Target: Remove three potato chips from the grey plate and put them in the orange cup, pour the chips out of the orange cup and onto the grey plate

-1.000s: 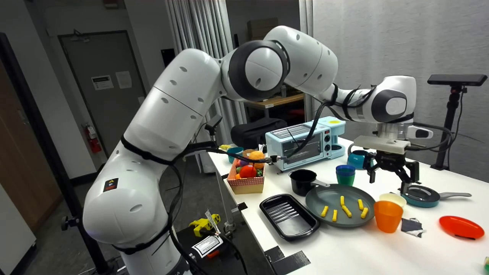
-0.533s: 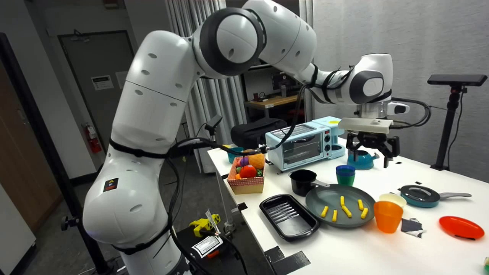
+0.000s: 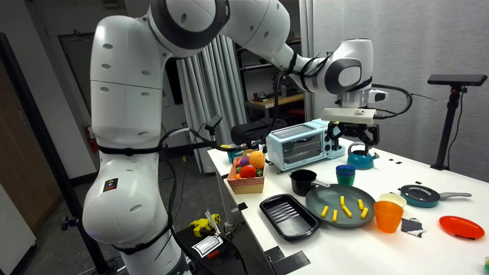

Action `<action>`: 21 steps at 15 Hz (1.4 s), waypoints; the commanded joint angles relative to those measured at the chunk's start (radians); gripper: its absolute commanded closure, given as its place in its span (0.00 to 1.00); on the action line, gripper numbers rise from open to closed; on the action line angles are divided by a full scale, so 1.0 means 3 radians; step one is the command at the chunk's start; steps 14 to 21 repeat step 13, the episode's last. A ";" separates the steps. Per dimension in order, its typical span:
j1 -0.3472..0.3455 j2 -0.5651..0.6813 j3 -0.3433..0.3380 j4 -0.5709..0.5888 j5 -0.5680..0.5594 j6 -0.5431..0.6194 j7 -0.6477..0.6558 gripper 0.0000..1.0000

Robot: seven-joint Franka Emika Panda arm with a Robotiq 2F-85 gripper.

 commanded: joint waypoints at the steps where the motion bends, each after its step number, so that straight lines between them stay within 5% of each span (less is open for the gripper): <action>1: -0.0002 -0.0074 0.0001 -0.0077 0.0029 0.0002 -0.0047 0.00; 21: 0.0000 -0.0188 -0.0006 -0.0227 0.0048 0.0025 -0.0091 0.00</action>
